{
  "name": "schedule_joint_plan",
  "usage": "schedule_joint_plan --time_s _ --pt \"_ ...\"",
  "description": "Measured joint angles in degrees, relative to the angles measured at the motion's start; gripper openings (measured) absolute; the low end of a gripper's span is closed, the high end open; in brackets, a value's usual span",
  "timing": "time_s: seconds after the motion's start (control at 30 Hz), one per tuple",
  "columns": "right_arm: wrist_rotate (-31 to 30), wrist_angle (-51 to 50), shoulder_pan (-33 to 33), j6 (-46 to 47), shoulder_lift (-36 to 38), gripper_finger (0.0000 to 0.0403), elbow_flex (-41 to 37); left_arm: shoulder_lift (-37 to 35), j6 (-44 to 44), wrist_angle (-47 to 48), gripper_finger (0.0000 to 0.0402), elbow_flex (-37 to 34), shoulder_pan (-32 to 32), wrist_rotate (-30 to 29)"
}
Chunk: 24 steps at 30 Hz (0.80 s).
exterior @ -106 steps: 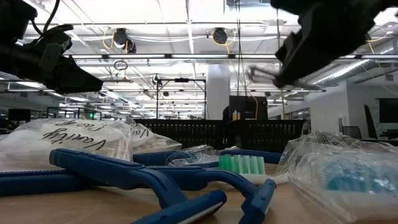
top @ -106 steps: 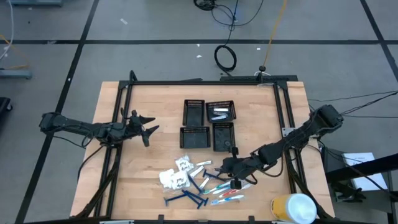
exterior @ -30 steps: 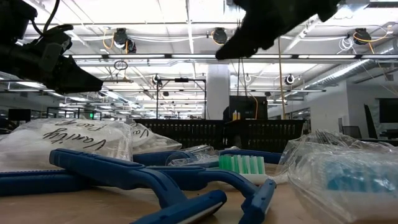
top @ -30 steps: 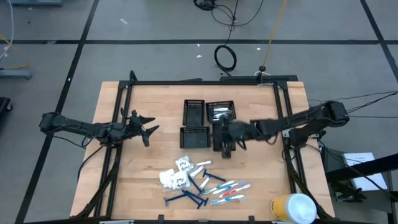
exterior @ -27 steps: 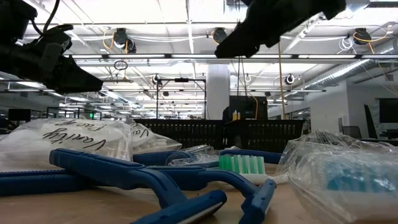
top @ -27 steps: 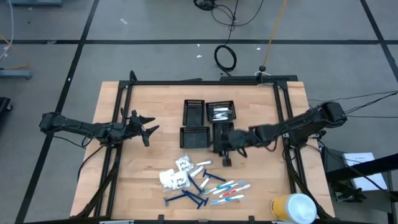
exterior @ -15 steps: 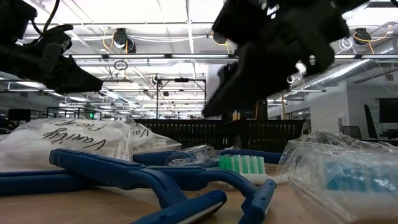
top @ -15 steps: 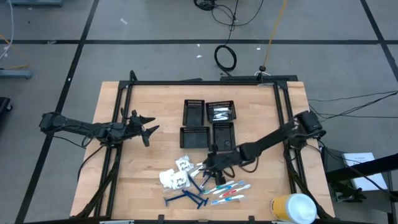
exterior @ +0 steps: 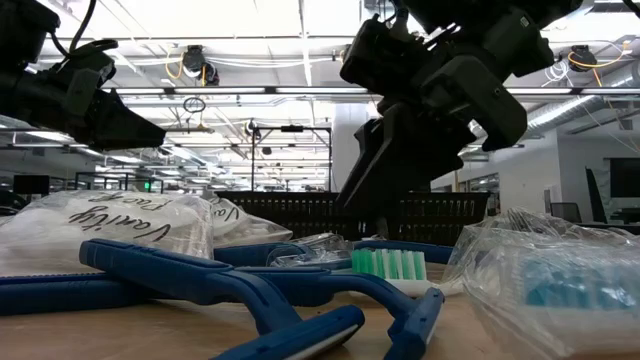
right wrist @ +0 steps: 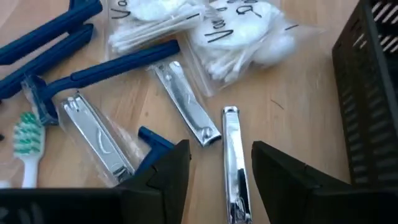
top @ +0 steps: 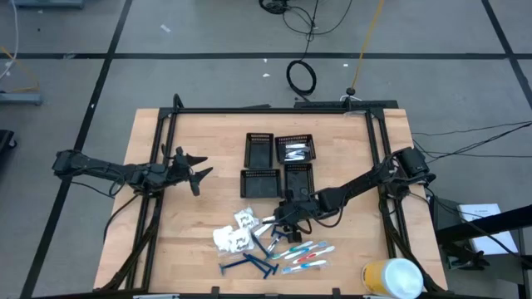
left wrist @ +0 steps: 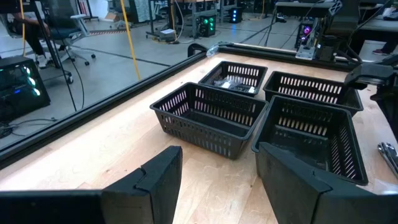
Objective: Pick & Place Travel size toiletries
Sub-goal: Put the silver nail cutter into the top right black bin
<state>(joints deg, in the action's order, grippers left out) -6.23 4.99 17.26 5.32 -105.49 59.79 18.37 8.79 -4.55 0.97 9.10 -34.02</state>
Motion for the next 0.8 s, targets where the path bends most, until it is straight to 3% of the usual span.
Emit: schedule_joint_plan --time_s 0.43,0.8 --pt "0.55 -6.92 -2.67 0.02 0.06 0.0155 -0.07 -0.01 -0.01 0.0 0.0209 0.0 -0.01 0.0" --pt "3.53 -6.65 -2.54 1.04 0.06 0.0155 -1.6 -0.01 0.01 0.0 0.0209 0.0 0.0 0.0"
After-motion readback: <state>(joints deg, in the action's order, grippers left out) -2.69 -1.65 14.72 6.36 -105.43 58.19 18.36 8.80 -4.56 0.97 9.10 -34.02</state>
